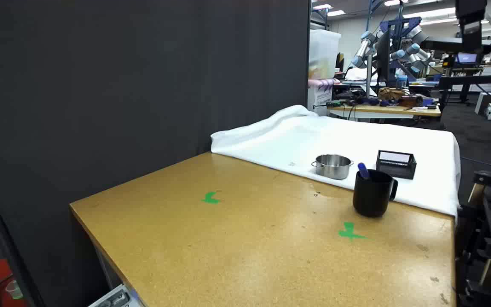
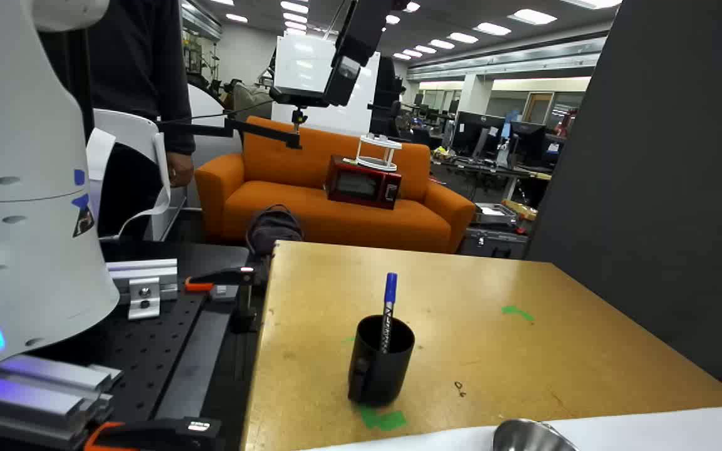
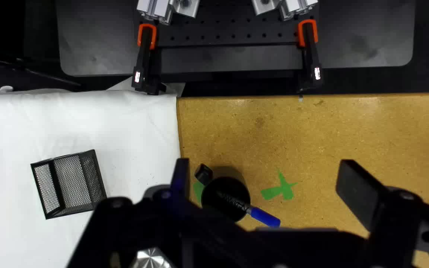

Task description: Remove the blue marker from the mug

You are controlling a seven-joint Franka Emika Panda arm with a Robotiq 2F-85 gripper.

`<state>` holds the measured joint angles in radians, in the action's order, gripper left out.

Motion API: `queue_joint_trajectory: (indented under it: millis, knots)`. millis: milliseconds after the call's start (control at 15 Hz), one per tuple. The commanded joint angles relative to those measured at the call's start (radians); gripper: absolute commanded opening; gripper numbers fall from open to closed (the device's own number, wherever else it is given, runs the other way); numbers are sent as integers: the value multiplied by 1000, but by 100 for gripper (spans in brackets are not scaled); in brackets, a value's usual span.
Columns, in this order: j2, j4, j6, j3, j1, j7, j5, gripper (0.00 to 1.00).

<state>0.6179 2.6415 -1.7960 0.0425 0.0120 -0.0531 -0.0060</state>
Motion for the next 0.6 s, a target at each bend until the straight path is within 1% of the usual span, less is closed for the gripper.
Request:
queue_joint_trajectory:
  millis: [0, 533]
  knots:
    - [0, -1, 1, -2, 2, -1, -1, 100]
    - [-4, -5, -7, -5, 2, 11, -8, 100]
